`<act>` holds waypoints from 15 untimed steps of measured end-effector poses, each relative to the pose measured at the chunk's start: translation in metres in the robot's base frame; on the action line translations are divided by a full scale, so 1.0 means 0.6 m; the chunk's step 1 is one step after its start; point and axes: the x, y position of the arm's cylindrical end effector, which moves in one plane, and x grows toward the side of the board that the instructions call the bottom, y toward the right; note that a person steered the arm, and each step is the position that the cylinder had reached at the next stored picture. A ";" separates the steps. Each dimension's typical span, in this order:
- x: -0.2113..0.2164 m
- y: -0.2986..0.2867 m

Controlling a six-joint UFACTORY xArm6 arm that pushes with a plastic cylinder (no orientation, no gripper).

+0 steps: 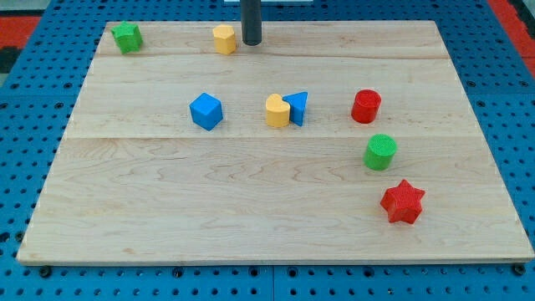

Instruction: Move the blue cube to the top center

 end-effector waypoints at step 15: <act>0.194 0.114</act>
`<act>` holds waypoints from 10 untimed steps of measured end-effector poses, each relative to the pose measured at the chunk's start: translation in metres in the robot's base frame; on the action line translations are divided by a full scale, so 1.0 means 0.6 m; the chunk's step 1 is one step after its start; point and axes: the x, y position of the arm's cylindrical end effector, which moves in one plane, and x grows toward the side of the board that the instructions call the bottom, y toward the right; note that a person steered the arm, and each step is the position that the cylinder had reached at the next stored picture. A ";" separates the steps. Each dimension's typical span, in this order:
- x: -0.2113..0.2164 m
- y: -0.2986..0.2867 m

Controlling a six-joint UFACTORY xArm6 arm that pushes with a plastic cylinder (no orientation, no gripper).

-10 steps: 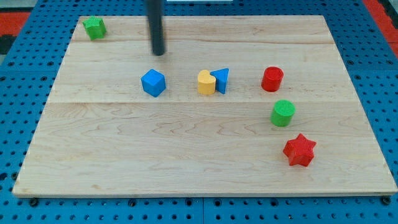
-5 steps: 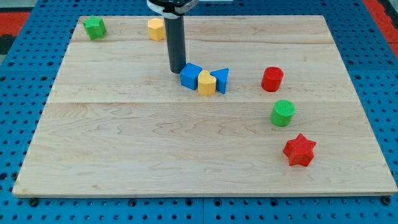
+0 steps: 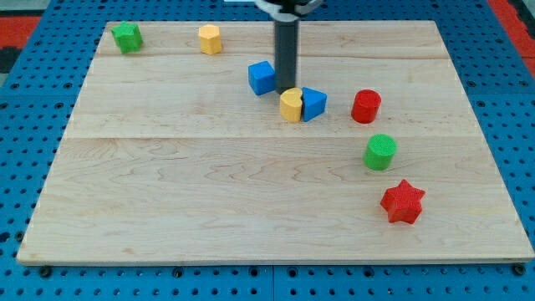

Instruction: Move the blue cube to the top center

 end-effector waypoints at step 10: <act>-0.140 -0.046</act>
